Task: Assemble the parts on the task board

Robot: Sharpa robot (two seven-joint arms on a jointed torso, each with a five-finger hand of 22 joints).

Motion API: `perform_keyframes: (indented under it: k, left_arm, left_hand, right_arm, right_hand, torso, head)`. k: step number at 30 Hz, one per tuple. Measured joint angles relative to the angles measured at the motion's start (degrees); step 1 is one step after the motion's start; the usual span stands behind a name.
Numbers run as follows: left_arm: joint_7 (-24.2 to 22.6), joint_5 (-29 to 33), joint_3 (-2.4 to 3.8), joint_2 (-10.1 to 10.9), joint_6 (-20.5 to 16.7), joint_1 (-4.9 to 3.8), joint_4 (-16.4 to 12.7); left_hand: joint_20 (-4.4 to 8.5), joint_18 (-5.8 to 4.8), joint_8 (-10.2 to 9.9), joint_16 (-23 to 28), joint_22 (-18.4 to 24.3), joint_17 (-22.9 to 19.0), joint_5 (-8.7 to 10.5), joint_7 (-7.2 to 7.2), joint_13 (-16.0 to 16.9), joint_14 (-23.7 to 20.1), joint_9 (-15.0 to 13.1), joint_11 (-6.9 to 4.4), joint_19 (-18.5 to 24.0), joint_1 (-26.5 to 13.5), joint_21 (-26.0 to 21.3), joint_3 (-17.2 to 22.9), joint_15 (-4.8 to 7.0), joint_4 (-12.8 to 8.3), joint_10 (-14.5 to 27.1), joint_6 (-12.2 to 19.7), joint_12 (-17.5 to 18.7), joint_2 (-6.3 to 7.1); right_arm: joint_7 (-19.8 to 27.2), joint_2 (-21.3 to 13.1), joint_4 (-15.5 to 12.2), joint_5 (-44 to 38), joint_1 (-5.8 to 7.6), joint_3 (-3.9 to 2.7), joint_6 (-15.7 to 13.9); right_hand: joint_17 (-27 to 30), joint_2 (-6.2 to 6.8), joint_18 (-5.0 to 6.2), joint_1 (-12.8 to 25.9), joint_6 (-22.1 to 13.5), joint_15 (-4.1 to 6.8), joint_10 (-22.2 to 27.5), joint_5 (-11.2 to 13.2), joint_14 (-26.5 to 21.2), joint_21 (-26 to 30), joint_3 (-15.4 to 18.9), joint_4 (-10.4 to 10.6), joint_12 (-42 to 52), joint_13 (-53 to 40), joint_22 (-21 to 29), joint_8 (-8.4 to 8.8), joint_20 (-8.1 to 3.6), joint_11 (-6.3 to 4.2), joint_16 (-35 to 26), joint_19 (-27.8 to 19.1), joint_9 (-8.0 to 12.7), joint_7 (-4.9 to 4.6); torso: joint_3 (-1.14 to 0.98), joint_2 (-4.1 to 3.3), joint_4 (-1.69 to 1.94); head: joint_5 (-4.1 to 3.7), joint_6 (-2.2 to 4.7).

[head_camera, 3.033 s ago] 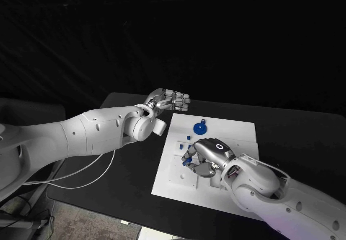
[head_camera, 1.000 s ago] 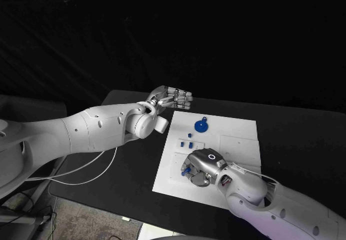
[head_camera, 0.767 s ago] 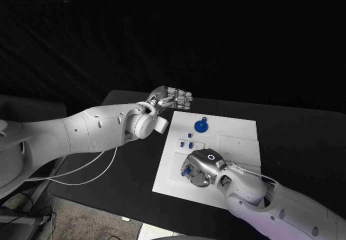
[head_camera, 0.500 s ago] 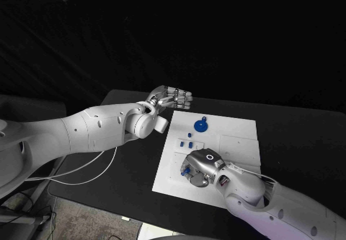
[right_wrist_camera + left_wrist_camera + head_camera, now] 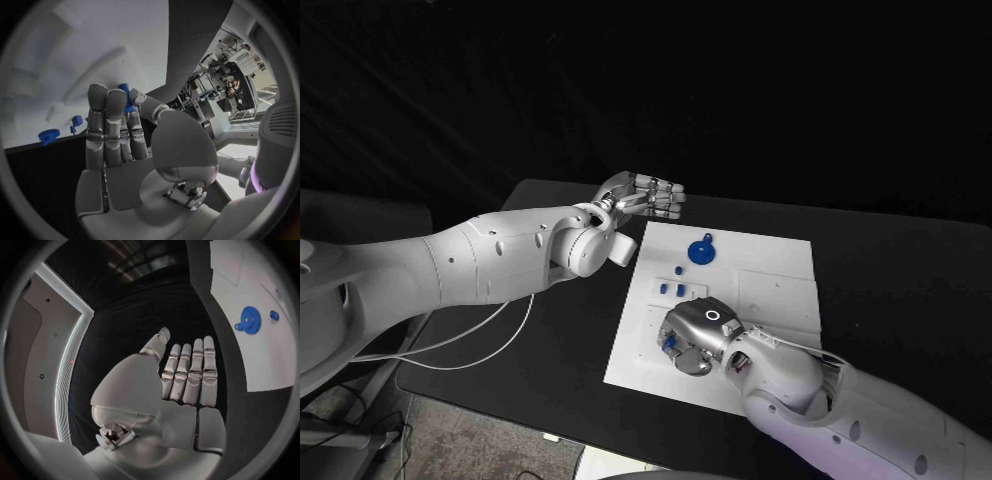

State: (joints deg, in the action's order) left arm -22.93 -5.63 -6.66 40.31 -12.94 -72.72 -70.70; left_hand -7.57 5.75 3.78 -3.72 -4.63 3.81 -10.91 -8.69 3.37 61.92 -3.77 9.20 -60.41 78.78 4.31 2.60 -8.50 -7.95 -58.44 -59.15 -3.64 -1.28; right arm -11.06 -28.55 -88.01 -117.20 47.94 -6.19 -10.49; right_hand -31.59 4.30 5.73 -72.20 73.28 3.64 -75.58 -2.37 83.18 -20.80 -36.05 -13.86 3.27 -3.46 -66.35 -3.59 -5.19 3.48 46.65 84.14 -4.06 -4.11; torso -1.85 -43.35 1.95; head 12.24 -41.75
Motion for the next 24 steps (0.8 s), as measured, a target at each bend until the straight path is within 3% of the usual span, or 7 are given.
perform_keyframes:
  k: [20, 24]
  left_arm:
    - [0.3, 0.0, 0.0, -0.1, 0.3, 0.0, 0.0]
    - [0.3, 0.0, 0.0, -0.1, 0.4, 0.0, 0.0]
  left_hand:
    - [0.0, 0.0, 0.0, 0.0, 0.0, 0.0, 0.0, 0.0, 0.0, 0.0, 0.0, 0.0, 0.0, 0.0, 0.0, 0.0, 0.0, 0.0, 0.0, 0.0, 0.0, 0.0]
    - [0.0, 0.0, 0.0, 0.0, 0.0, 0.0, 0.0, 0.0, 0.0, 0.0, 0.0, 0.0, 0.0, 0.0, 0.0, 0.0, 0.0, 0.0, 0.0, 0.0, 0.0, 0.0]
  right_arm:
    - [-0.4, 0.9, 0.0, -0.6, 0.57, 0.87, 1.6]
    - [-0.3, 1.0, 0.1, -0.4, 0.65, 0.97, 1.5]
  right_hand:
    - [-0.1, -0.01, -0.43, 0.0, 0.0, 0.13, 0.0, -0.3, -0.1, 1.0, 0.1, -0.1, 0.0, 0.1, 0.0, 0.01, 0.0, -0.01, -0.2, 0.0, 0.0, 0.0]
    - [0.0, 0.05, -0.34, 0.2, -1.2, 0.13, 0.4, -0.3, -0.1, 1.7, 0.1, 0.2, 0.0, 0.1, 0.2, 0.01, 0.01, -0.44, -0.4, 0.0, 0.0, -0.55]
  torso:
    - [-0.09, -0.01, -0.07]
    - [-0.1, -0.01, -0.07]
  head:
    - [0.01, 0.06]
    - [0.0, 0.01]
